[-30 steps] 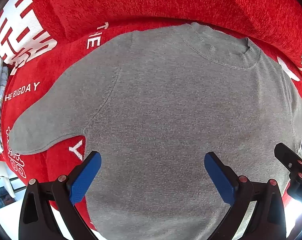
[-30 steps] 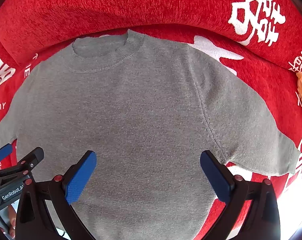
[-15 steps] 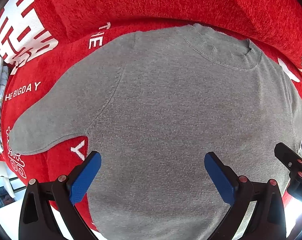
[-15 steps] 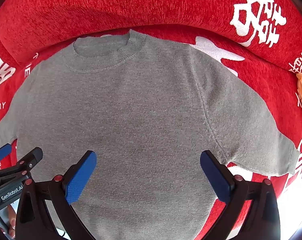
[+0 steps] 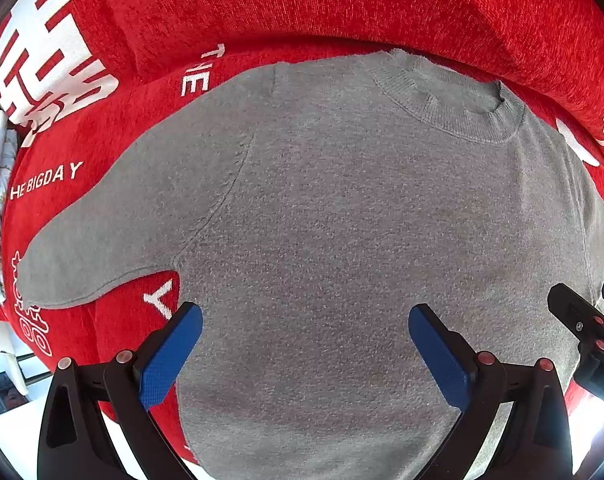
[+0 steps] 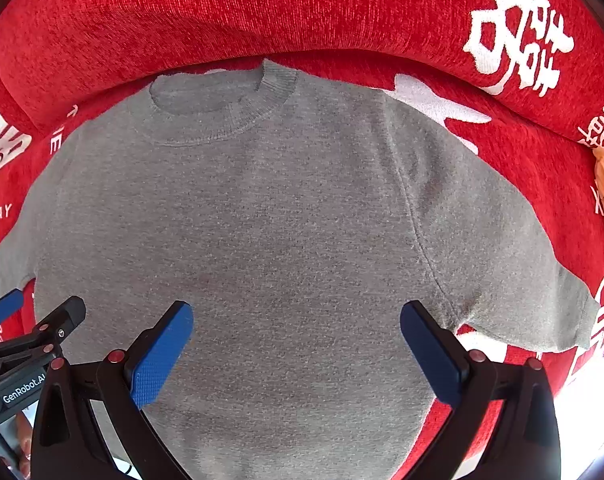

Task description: Fold small clothes

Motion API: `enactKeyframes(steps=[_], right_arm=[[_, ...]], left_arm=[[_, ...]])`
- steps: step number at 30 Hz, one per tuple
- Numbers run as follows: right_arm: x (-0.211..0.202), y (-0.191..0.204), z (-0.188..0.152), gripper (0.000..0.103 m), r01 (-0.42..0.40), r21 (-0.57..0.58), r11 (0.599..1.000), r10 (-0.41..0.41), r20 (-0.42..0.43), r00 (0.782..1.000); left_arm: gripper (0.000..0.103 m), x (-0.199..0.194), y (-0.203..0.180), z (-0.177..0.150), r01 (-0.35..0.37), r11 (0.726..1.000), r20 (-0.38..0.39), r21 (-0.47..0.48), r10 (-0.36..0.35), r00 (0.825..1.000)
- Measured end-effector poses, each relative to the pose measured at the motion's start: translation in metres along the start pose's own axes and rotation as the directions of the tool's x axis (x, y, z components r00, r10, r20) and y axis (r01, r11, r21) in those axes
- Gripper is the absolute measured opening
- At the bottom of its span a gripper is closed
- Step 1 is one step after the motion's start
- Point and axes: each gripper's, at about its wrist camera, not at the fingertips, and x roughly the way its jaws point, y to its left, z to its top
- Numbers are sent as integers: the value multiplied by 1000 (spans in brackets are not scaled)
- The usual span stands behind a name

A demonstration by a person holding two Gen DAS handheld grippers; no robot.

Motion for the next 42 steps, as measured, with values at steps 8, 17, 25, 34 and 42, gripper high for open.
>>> enactKeyframes(steps=[8,17,25,34,42], right_arm=[[1,3,2,103,-3,2,1000,3,-1,1000],[-1,8,1,103,0,-2,1000,0,-1,1000],[-3,13,-1,103,0,1,1000,0,2,1000],[-2,20,1,103,16,0,1000,-16,4,1000],[-10,43,-4,103,-15,-52,999,16,21,1000]], left_arm=[[103,-1,-2,-1,3,1000,4,-2,-3,1000],[103,-3,-1,-3,10,1000,8,-4,-10,1000],[103,-2,5,-7,24,1000,8,-13,-24,1000],[103,2,20,-11,46,998,12,-36,-46,999],[103,6,96,-27,237,945,98,-224,-221,970]])
